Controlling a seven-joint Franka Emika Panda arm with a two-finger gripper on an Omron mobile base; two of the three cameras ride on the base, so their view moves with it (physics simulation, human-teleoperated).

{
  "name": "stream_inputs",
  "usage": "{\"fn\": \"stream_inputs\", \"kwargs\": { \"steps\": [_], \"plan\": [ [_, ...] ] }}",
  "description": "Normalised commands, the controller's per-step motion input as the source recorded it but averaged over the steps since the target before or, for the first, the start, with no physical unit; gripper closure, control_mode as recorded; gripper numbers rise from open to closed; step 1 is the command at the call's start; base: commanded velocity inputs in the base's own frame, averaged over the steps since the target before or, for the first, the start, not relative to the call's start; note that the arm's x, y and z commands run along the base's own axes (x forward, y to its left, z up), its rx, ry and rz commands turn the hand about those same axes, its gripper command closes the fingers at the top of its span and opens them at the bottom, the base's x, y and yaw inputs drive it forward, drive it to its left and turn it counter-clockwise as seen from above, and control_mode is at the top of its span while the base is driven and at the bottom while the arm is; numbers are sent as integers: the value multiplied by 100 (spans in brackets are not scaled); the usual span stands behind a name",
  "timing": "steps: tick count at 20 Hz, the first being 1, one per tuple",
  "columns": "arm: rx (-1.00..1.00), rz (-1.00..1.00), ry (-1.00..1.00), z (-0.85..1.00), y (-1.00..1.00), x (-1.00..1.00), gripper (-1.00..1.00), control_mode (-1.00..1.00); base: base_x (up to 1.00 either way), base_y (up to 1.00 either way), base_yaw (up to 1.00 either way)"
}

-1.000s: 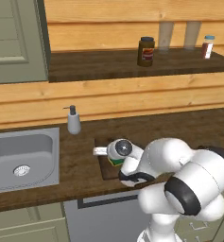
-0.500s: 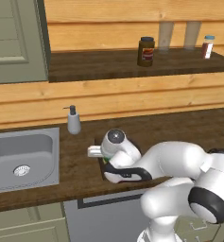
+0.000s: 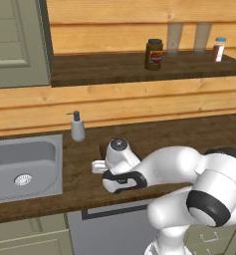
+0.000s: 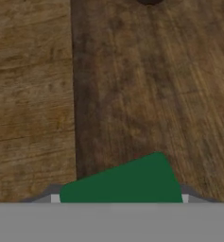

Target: Pick up the sponge from the counter and clean the cutting board by briefly scrubbing or pressing down on the cutting board. Once finished, release the sponge.

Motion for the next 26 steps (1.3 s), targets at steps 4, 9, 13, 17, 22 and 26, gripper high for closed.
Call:
{"fn": "stream_inputs", "kwargs": {
  "steps": [4, 9, 13, 17, 22, 26],
  "plan": [
    [0, 0, 0, -60, 0, -18, 100, -100, 0, 0, 0],
    [0, 0, 0, -48, 0, -2, 100, -100, 0, 0, 0],
    [0, -2, -1, -26, 0, 0, 100, -100, 0, 0, 0],
    [0, -4, -4, -34, 0, 11, 100, -100, 0, 0, 0],
    [0, -5, -5, -44, -3, 13, 100, -100, 0, 0, 0],
    [0, -4, -1, -24, -6, 30, 100, -100, 0, 0, 0]
  ]
}}
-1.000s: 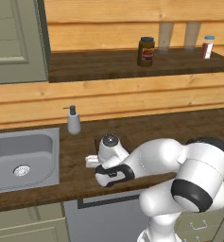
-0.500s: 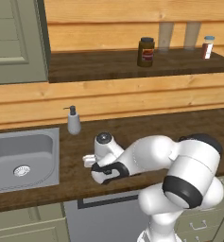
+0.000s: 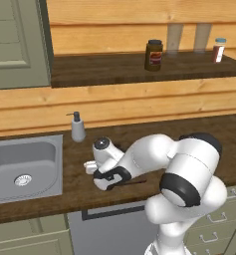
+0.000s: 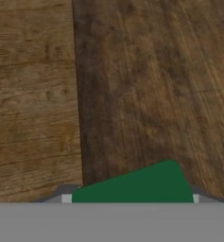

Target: Pick up the sponge from the counter and clean the cutting board by briefly scrubbing or pressing down on the cutting board. Once finished, release the sponge.

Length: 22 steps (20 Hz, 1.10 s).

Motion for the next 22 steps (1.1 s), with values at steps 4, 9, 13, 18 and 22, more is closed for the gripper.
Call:
{"fn": "stream_inputs", "kwargs": {
  "steps": [4, 9, 13, 18, 22],
  "plan": [
    [0, -4, 0, 0, -8, 19, 100, -100, 0, 0, 0],
    [0, -4, -1, -6, -10, 15, 100, -100, 0, 0, 0],
    [0, -4, -2, -13, -15, 24, 100, -100, 0, 0, 0],
    [0, -4, -8, 0, -11, 35, 100, -100, 0, 0, 0],
    [0, -3, -8, 0, -7, 30, 100, -100, 0, 0, 0]
  ]
}}
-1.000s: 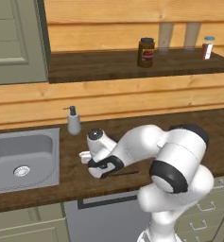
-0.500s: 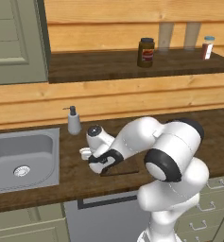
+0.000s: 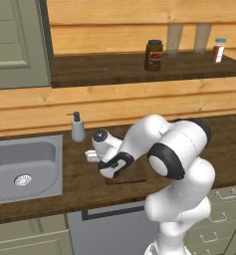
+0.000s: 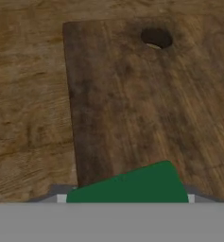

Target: Pick up the sponge from the counter and clean the cutting board by briefly scrubbing or pressing down on the cutting board. Once finished, release the sponge.

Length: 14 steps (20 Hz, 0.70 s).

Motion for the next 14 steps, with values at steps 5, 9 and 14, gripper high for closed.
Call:
{"fn": "stream_inputs", "kwargs": {
  "steps": [5, 9, 14],
  "plan": [
    [0, -5, -8, 0, -17, 47, 100, -100, 0, 0, 0],
    [0, -4, -6, 0, -23, 58, 100, -100, 0, 0, 0],
    [0, -4, -4, 0, -21, 51, 100, -100, 0, 0, 0]
  ]
}}
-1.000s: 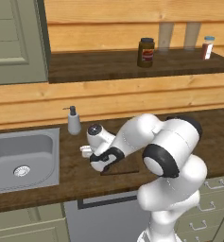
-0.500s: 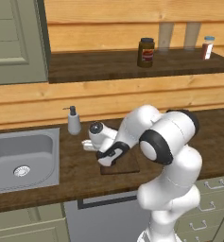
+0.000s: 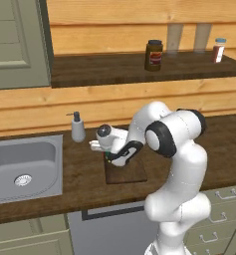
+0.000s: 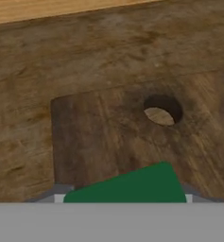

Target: Pick up the sponge from the counter and clean the cutting board by briefly scrubbing or pressing down on the cutting board. Once finished, release the sponge.

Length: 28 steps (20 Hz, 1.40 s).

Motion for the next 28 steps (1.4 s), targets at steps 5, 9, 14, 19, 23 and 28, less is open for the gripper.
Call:
{"fn": "stream_inputs", "kwargs": {
  "steps": [5, 9, 14, 19, 23, 28],
  "plan": [
    [0, -4, -4, 0, -24, 51, 100, -100, 0, 0, 0],
    [0, -3, -6, 0, -19, 56, 100, -100, 0, 0, 0],
    [0, -2, -4, 0, -13, 61, 100, -100, 0, 0, 0],
    [0, 0, -1, -1, -17, 71, 100, -100, 0, 0, 0],
    [0, 0, 0, -7, -14, 52, 100, -100, 0, 0, 0],
    [0, -2, 0, 1, -23, 7, 100, -100, 0, 0, 0]
  ]
}}
